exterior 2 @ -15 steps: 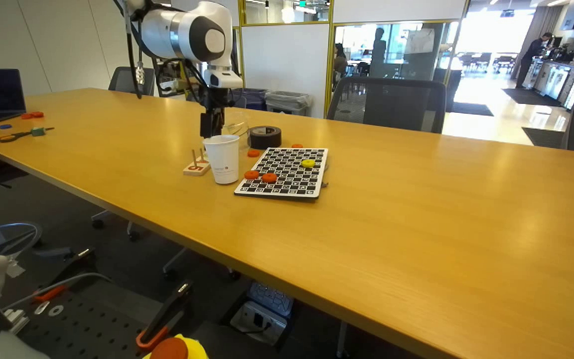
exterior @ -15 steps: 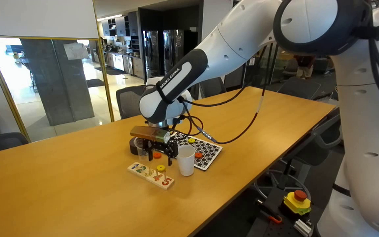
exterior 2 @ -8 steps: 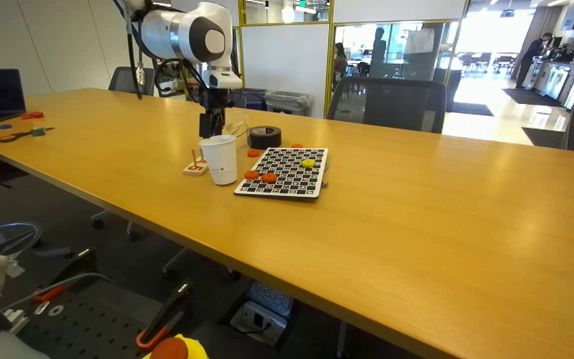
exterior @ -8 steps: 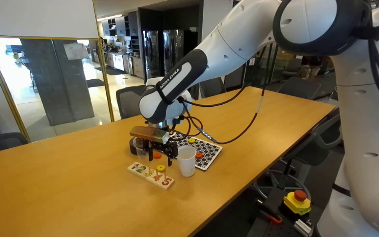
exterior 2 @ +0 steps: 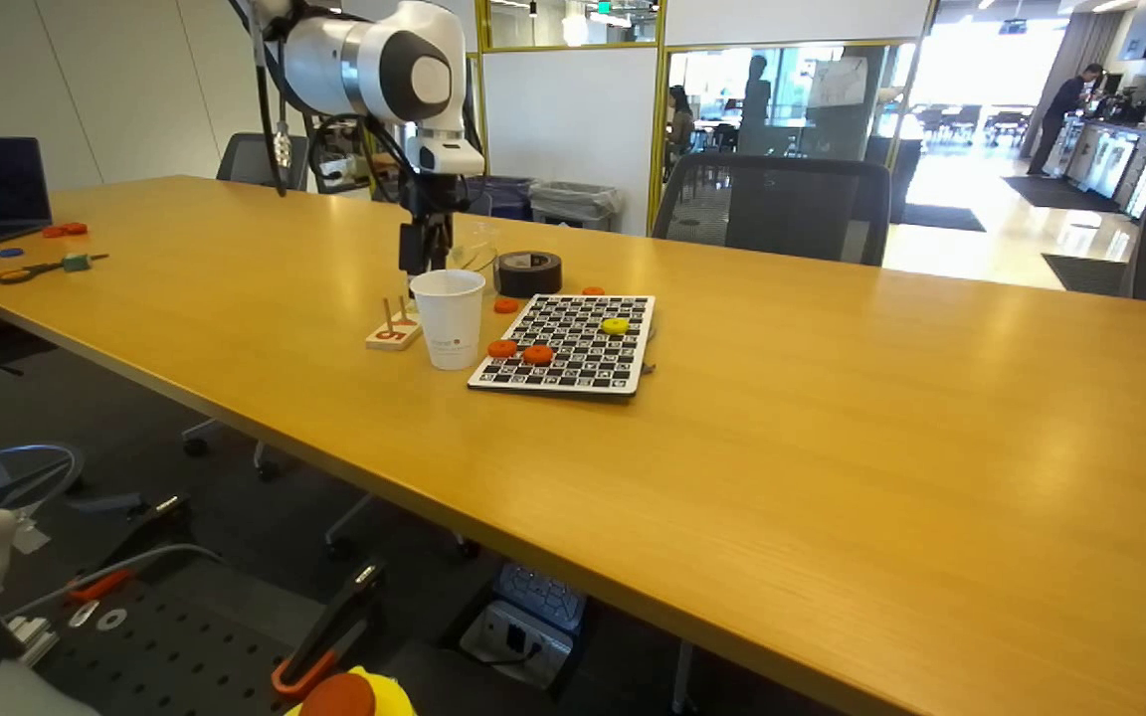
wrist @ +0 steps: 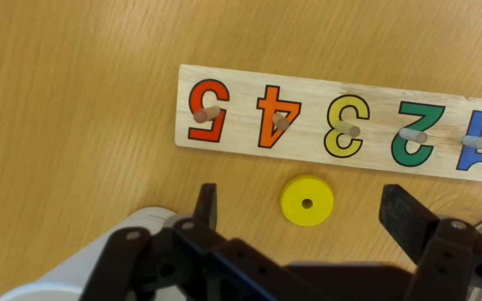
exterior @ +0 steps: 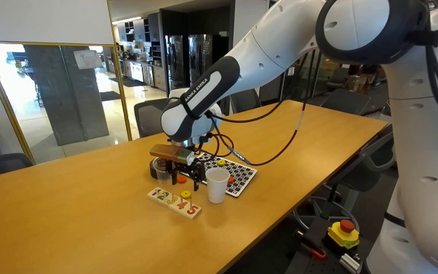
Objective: Put the yellow rings in the clear cup and the orange rings in the white cup
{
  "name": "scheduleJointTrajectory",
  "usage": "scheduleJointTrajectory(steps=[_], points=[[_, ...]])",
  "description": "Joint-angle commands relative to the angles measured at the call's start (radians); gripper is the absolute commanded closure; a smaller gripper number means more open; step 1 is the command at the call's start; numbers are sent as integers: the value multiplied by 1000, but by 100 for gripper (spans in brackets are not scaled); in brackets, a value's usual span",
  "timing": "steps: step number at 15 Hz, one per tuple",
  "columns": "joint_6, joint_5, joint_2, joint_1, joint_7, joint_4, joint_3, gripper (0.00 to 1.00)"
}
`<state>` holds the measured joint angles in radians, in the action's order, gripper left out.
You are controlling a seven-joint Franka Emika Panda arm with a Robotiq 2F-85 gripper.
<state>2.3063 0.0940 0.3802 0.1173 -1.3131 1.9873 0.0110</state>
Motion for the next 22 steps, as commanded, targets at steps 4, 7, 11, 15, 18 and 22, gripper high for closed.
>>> scheduleJointTrajectory(steps=[4, 7, 11, 15, 18, 22], points=[[15, -8, -42, 20, -22, 6, -11, 0], [6, 4, -41, 17, 4, 9, 1, 0], [-22, 28, -25, 10, 48, -1, 23, 0], [-17, 43, -13, 10, 88, 0, 32, 0], [-1, 42, 1, 9, 81, -1, 24, 0], [18, 40, 23, 8, 66, -8, 10, 0]])
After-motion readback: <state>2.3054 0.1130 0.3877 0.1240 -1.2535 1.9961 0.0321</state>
